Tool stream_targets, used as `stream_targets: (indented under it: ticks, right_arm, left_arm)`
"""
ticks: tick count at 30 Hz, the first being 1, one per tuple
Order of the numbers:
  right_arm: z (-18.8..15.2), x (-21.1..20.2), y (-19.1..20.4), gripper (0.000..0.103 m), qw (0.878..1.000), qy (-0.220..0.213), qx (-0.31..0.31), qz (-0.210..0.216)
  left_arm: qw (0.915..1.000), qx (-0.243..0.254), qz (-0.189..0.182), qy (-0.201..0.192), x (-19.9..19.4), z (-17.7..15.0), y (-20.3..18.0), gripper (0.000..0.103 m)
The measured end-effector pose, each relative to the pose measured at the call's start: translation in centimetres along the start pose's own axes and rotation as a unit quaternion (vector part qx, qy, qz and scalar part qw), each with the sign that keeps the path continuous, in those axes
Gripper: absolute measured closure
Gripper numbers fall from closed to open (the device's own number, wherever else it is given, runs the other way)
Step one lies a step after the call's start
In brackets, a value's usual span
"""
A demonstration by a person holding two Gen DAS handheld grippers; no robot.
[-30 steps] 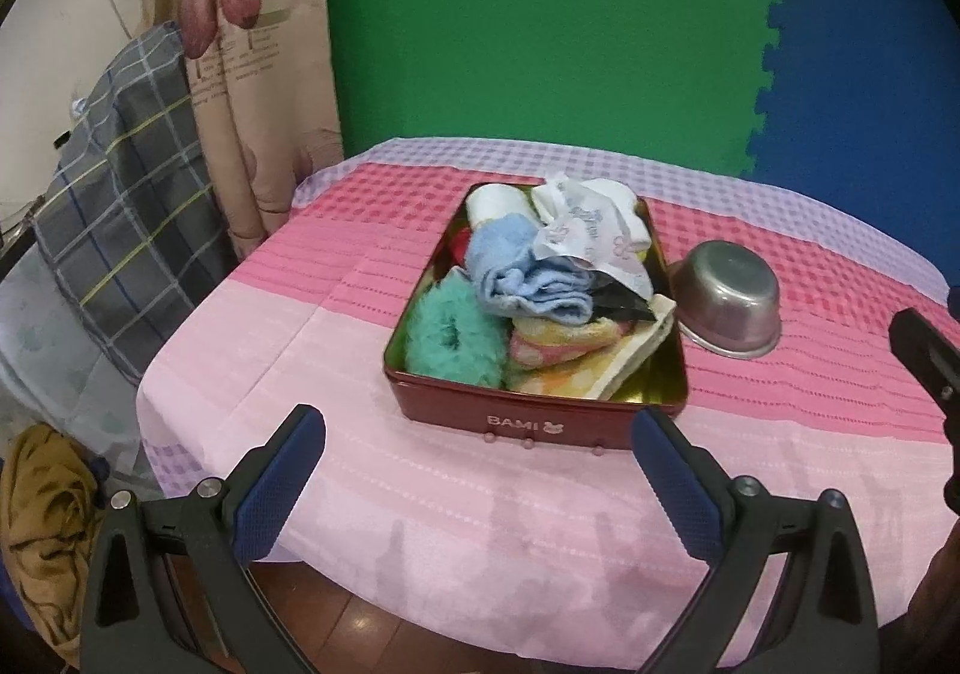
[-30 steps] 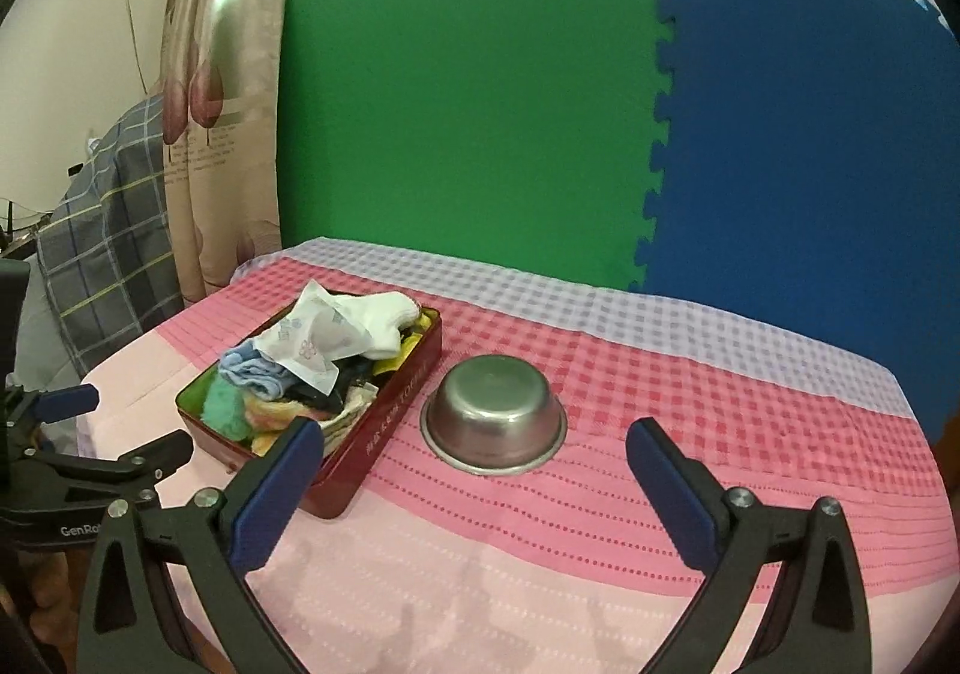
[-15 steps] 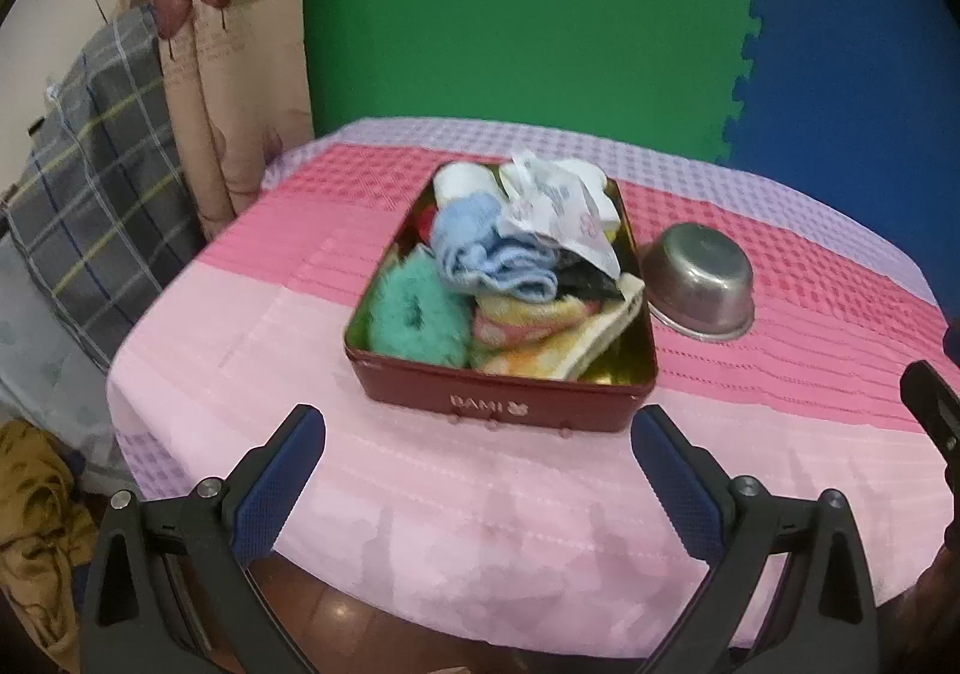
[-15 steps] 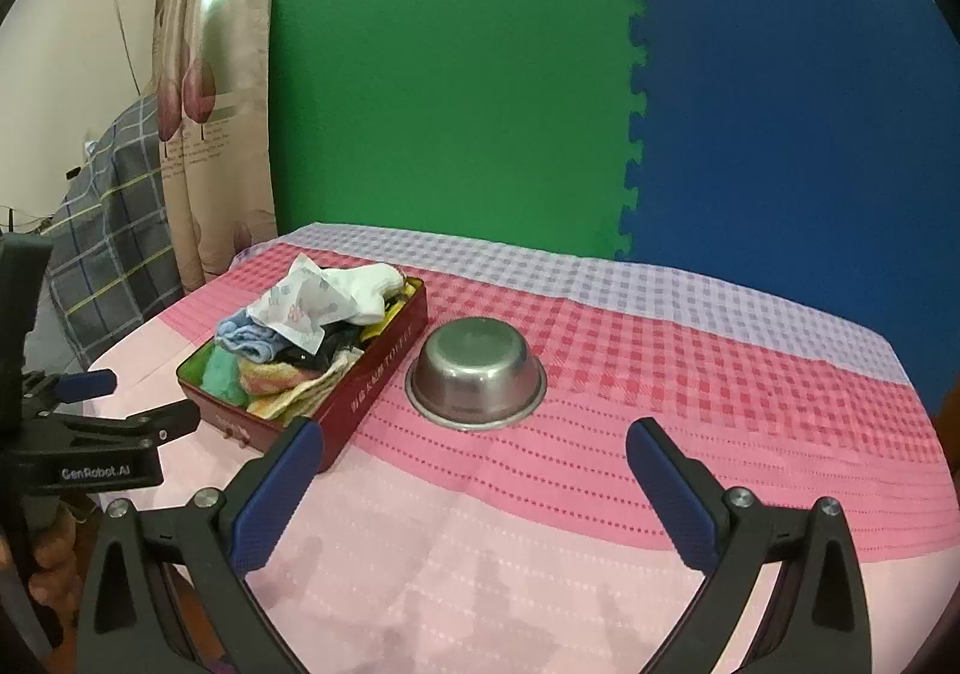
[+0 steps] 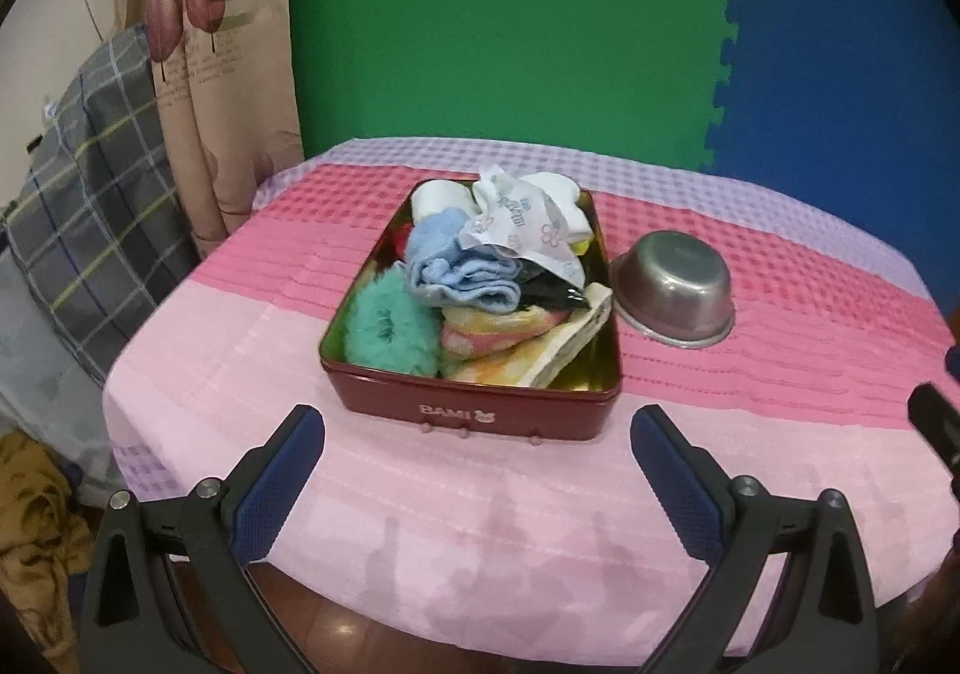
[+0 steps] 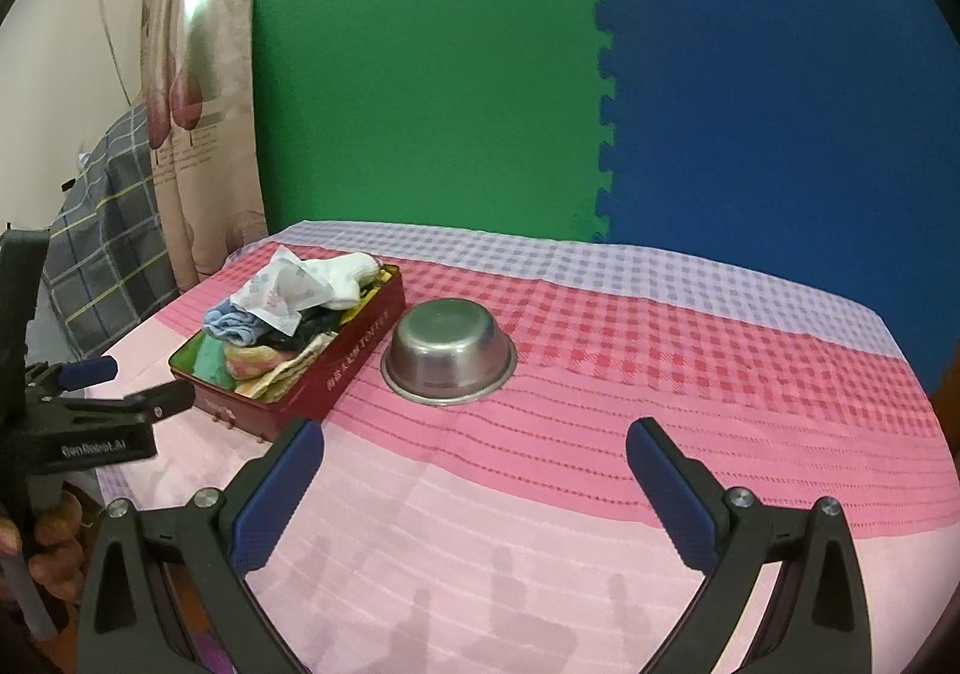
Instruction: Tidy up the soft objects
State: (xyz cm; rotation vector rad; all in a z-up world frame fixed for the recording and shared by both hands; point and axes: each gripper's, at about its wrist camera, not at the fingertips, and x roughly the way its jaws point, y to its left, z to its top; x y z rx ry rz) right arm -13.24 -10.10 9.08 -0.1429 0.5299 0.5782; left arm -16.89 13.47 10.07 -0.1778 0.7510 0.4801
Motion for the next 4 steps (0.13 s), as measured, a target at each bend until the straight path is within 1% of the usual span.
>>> stream_targets:
  ticks: [3, 4]
  right_arm:
    - [-0.3, 0.1, -1.6, 0.000, 1.000, 0.004, 0.001, -0.016]
    - [-0.5, 0.5, -3.1, 0.000, 1.000, 0.008, 0.009, -0.025]
  left_arm:
    - [0.9998, -0.010, -0.013, 0.007, 0.0, 0.3, -0.2, 0.001]
    - [0.9998, -0.011, -0.014, 0.009, 0.1, 0.4, -0.3, 0.001]
